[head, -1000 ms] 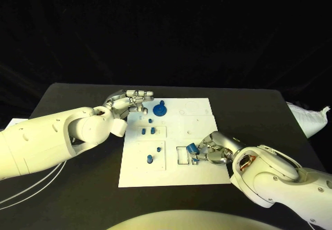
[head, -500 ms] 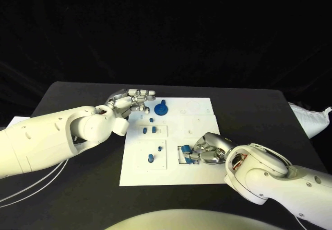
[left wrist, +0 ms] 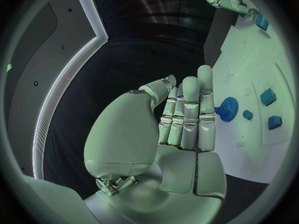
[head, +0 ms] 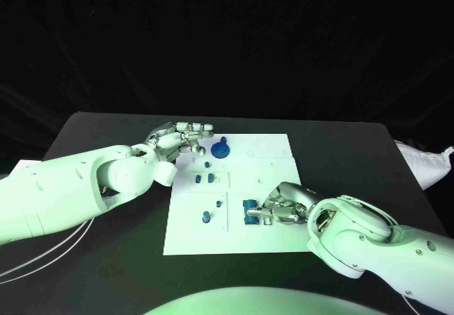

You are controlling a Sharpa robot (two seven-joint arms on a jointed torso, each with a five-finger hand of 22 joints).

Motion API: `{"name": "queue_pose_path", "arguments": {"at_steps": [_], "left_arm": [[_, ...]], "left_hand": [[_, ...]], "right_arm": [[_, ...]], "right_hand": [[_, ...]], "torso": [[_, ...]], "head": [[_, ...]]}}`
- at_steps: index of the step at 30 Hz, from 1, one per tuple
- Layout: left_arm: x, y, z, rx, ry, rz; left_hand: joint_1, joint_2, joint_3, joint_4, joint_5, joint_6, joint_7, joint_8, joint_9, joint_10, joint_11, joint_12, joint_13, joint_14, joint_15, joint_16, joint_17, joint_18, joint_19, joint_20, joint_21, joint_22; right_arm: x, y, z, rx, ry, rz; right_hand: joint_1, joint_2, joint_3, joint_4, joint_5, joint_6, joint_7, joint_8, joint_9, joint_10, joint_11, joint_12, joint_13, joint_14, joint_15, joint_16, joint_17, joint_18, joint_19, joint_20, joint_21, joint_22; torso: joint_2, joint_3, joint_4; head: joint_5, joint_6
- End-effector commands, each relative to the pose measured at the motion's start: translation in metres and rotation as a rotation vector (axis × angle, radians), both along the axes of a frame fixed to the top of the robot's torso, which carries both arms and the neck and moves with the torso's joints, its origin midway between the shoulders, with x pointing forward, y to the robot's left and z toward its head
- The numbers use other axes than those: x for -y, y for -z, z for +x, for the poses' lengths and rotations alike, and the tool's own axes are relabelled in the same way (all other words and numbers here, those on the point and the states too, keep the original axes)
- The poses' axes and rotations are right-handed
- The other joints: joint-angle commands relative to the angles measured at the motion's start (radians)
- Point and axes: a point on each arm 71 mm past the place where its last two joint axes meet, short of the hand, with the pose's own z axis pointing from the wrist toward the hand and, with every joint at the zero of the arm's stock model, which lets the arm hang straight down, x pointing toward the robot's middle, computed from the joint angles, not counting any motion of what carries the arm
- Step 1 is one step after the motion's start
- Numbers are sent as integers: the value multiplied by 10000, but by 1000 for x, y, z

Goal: Assemble the parts on the task board

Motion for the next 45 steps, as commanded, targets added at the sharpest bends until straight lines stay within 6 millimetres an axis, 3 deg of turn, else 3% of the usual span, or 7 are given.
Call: {"name": "queue_pose_path", "arguments": {"at_steps": [1, 7, 17, 22, 28, 38, 45], "left_arm": [[2, -1, -1, 41, 165, -102], [2, -1, -1, 31, 176, -102], [2, -1, -1, 11, 195, -99], [3, -1, -1, 11, 192, -98], [2, -1, -1, 14, 194, -101], [0, -1, -1, 73, 122, -101], [0, -1, -1, 105, 121, -119]], "left_hand": [[-7, 98, -59, -3, 3, -58, 12, 50, 0, -65, -9, 24, -13, -79, -3, -19, -15, 173, -58, 0, -43, -15], [-7, 98, -59, -3, 3, -58, 12, 50, 0, -65, -9, 24, -13, -79, -3, -19, -15, 173, -58, 0, -43, -15], [-7, 98, -59, -3, 3, -58, 12, 50, 0, -65, -9, 24, -13, -79, -3, -19, -15, 173, -58, 0, -43, -15], [-4, 104, -67, -8, 5, -62, 14, 51, 0, -72, -8, 28, -13, -83, -3, -16, -19, 174, -60, 1, -45, -17], [9, 111, -68, -19, 8, -63, 14, 53, 0, -76, -9, 33, -13, -86, -4, -14, -22, 176, -62, 1, -46, -18], [9, 111, -68, -19, 8, -63, 14, 53, 0, -76, -9, 33, -13, -86, -4, -14, -22, 176, -62, 1, -46, -18], [18, 118, -76, -29, 9, -65, 14, 55, 0, -80, -8, 40, -13, -91, -5, -10, -27, 177, -64, 1, -48, -19]], "right_arm": [[-1, -2, 0, 323, -180, -301], [-2, -4, -1, 498, -244, -256], [-6, -6, -1, 1050, -603, -670], [-7, -6, 1, 1412, -566, -798], [0, -10, -1, 1431, -133, -283], [48, -26, -4, 1225, 472, -49], [72, -27, 0, 1571, 623, -1095]], "right_hand": [[-45, -28, -41, -32, -16, -51, 18, -39, 20, -89, -15, -63, -38, 554, -1, -25, -6, -135, -40, 14, -43, 2], [1521, 18, 252, -653, 291, -48, 3, -37, 190, -6, -27, -93, 5, 572, -12, -5, 44, -148, -11, 15, -13, 80], [2770, -11, 491, -1385, 223, 39, -19, 0, 378, 99, -66, -181, -23, 597, -43, 65, 188, -176, 45, -11, 63, 244], [3061, 104, 660, -1590, 62, 153, -67, 58, 455, 207, -105, -9, 115, 600, -68, 80, 219, -175, 44, -29, 60, 243], [2733, 214, 646, -1370, 361, 83, -46, -14, 476, 246, -93, 52, 193, 599, -71, 79, 223, -174, 43, -45, 51, 231], [3036, 333, 881, -1457, 997, -490, 206, -630, 156, 103, 97, -215, 80, 613, 77, 136, 349, -186, 53, 60, 69, 279], [2969, 344, 880, -1387, 1013, -391, 215, -685, 62, 82, 117, -295, 38, 606, 104, 127, 333, -185, 50, 94, 72, 288]], "torso": [[11, 10, -4], [6, 5, 1], [1, -2, 7], [0, 1, 6], [5, 9, -1], [-2, -4, -36], [7, 8, -34]], "head": [[-3, 5], [-19, -15], [-17, -40], [-18, -43], [-36, -39], [-119, -1], [-190, 61]]}}
